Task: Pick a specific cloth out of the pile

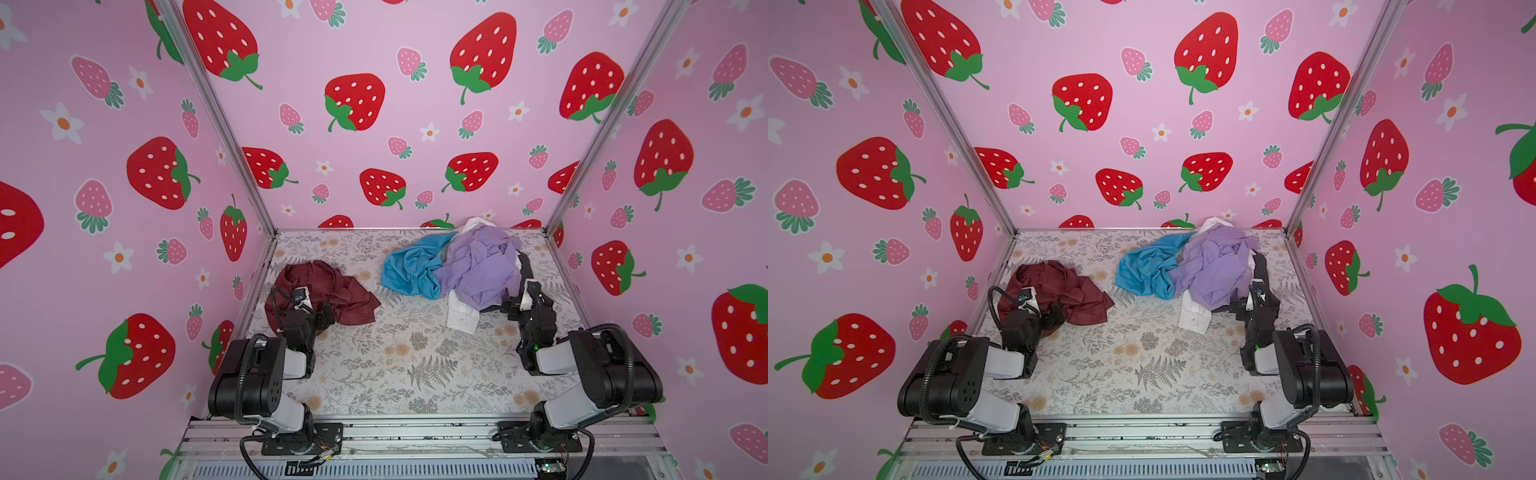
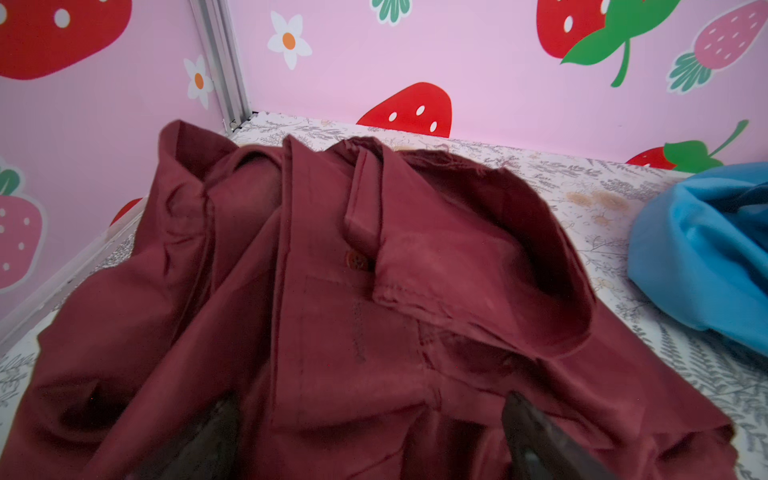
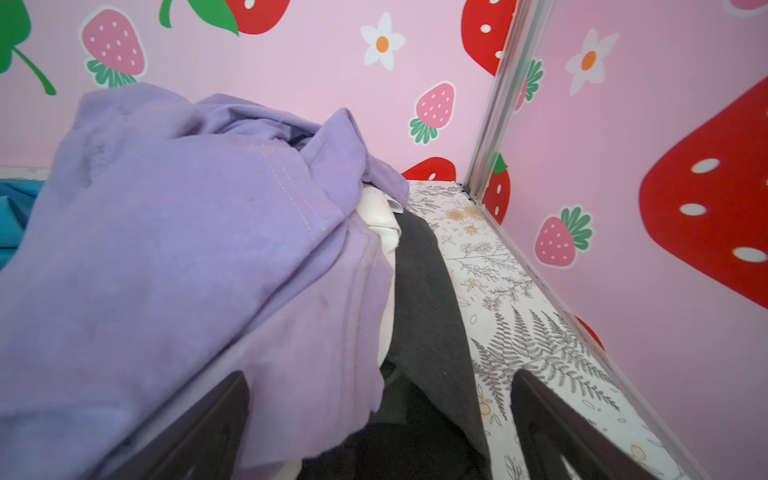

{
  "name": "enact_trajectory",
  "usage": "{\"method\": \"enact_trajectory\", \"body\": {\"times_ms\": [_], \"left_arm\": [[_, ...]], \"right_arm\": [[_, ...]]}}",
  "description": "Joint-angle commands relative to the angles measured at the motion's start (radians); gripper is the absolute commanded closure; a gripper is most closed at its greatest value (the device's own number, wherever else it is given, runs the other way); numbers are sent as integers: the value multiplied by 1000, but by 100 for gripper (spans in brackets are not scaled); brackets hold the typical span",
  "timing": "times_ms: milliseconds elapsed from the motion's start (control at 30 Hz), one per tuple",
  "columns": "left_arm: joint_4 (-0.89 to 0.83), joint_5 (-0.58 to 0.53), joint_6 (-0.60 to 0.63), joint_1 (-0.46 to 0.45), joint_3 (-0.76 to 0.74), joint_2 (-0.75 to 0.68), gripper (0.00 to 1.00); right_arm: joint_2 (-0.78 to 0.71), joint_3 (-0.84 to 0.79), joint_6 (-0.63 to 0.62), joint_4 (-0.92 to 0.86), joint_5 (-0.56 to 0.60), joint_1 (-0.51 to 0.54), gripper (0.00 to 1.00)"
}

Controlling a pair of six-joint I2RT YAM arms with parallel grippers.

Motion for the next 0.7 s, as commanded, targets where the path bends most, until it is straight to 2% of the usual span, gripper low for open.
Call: {"method": "enact_trajectory", "body": {"times_ms": [0,67,133,667], "left_arm": [[-118,88,1,10,106,7,1],[-248,109,19,6,174,14,1],[-275,89,36,-13,188,15,1],[-296,57,47,-31,200,15,1]], "right_arm": [[7,17,-25,-26,-52,-10,0],[7,17,-25,-28,-53,-9,0],[8,16,-25,-29,-54,-9,0],[4,14,-25,-25,-55,-11,0]]}}
